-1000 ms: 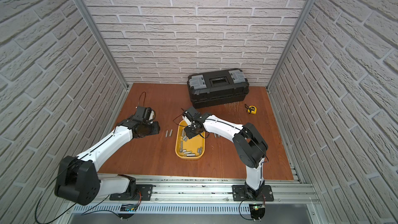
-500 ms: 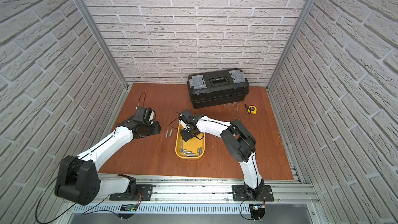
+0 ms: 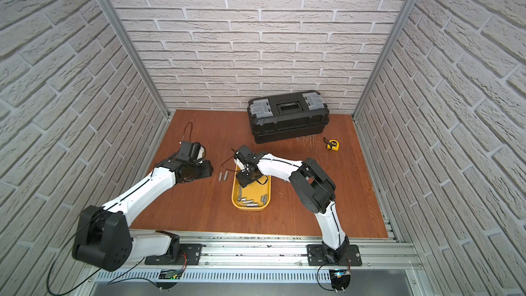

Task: Take out the socket from the storage box
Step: Pick up the socket head from the storage box.

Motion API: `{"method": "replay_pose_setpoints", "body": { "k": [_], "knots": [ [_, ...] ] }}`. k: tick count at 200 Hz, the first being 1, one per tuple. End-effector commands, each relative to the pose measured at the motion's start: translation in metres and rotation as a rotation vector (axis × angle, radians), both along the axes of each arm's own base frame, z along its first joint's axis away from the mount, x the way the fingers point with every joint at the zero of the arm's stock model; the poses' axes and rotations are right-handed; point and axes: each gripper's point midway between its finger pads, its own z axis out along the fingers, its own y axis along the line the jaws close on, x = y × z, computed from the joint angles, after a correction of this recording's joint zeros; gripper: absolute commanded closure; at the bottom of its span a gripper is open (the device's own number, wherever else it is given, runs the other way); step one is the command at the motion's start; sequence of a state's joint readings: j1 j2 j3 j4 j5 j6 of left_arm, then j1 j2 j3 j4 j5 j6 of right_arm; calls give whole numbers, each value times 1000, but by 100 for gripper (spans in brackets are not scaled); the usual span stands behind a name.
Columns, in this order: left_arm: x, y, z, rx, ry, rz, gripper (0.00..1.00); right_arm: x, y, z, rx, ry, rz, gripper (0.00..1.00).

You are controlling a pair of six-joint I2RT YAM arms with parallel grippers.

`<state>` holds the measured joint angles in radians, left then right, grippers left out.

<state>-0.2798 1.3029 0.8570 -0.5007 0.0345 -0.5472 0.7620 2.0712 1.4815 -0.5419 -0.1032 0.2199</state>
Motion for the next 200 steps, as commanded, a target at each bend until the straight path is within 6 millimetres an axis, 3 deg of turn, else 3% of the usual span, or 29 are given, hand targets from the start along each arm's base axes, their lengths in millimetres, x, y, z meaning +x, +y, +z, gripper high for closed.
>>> {"method": "replay_pose_setpoints", "body": {
  "k": [1, 105, 153, 200],
  "knots": [
    [3, 0, -2, -11, -5, 9, 53, 2, 12, 4, 23, -12, 22, 38],
    [2, 1, -3, -9, -3, 10, 52, -2, 5, -9, -31, 5, 19, 42],
    [1, 1, -2, -9, -7, 11, 52, -3, 1, -11, -51, 6, 16, 49],
    [2, 1, -2, -10, -7, 11, 52, -7, -7, -13, -100, -3, 19, 48]
  ]
}}
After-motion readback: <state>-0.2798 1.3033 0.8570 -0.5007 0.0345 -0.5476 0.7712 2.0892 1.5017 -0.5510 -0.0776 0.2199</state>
